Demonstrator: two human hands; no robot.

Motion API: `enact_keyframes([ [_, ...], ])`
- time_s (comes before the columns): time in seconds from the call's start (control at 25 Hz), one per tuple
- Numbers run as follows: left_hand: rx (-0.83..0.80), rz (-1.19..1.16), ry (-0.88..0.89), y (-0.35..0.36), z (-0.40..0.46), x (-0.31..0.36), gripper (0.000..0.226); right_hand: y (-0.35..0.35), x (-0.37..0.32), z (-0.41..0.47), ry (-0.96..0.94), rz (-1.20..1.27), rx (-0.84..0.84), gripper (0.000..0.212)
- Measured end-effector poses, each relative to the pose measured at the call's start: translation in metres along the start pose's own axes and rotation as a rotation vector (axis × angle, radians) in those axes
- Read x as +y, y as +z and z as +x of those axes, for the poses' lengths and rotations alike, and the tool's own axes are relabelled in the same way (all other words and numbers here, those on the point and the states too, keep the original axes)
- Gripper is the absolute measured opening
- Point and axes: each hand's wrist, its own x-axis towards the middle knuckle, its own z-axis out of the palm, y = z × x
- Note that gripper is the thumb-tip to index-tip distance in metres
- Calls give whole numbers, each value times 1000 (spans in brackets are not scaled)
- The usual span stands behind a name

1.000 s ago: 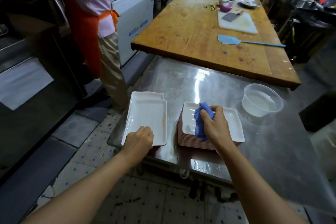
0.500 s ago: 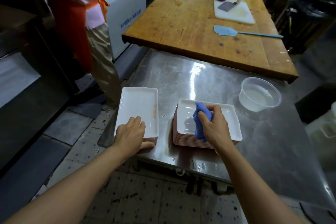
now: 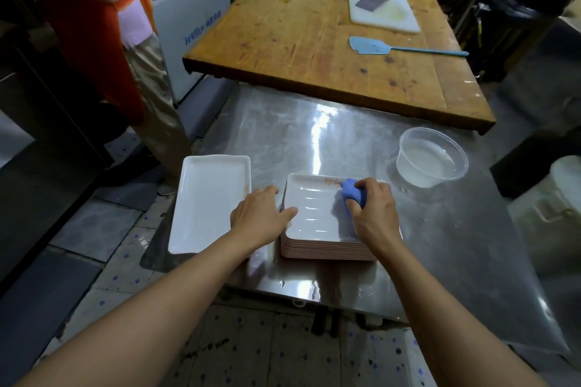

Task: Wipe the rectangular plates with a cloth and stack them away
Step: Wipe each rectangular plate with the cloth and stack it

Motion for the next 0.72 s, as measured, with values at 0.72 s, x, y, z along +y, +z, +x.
enact_keyframes([
  [0.72,44,-232,51,18,6,3,32,19,13,21,-65,-267,-17,29],
])
